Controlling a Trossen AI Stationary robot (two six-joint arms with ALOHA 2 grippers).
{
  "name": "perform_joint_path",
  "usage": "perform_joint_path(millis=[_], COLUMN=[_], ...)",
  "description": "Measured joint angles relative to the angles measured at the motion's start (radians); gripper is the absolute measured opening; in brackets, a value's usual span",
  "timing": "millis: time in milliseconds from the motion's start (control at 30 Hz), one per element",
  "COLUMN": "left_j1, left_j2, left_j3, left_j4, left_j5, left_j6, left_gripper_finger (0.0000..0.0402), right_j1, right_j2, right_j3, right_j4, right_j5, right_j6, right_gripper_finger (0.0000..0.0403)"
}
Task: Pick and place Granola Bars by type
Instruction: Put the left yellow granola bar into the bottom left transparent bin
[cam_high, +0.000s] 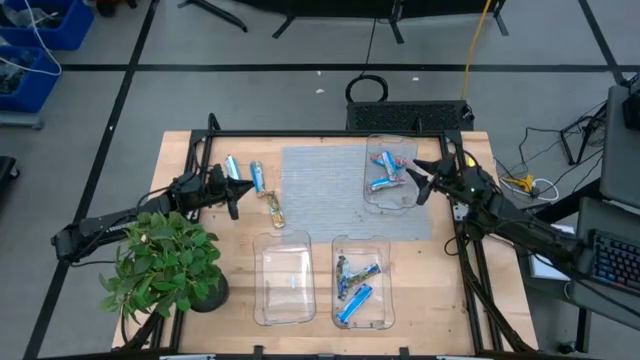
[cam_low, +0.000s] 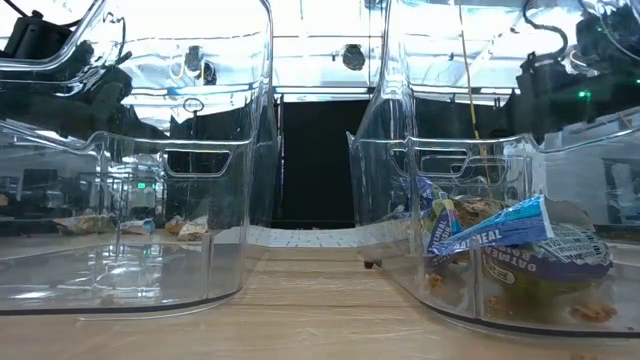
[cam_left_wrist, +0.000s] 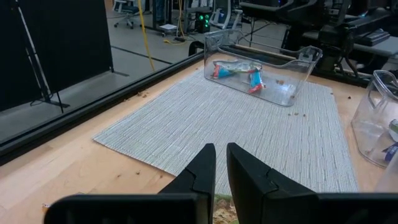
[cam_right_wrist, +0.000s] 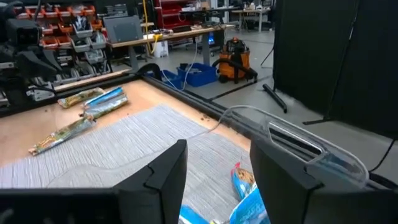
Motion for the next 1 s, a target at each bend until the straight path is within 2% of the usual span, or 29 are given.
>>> perform_joint_path(millis=[233,367,600,1000], left_j1=[0.0,0.0,0.0,0.0], left_j2=[0.0,0.0,0.0,0.0], left_j3=[0.0,0.0,0.0,0.0], left_j4=[0.0,0.0,0.008,0.058], left_j5=[0.0,0.0,0.0,0.0], left_j6=[0.003,-0.002,-0.001,-0.006], left_gripper_finger=[0.0047,0.0047,0.0047,0.0047], right_j1=[0.0,0.0,0.0,0.0], right_j2=[-0.108,-0.151,-0.161,-0.161], right_j3=[-0.09,-0.139,-0.14,-0.142], right_j4=[0.05,0.145,0.135,0.066], right_j5=[0.029,0.027,0.021,0.021], right_j6=[0.014,0.006,-0.069,-0.048], right_gripper_finger=[0.0164,0.0164,0.0163,0.0164])
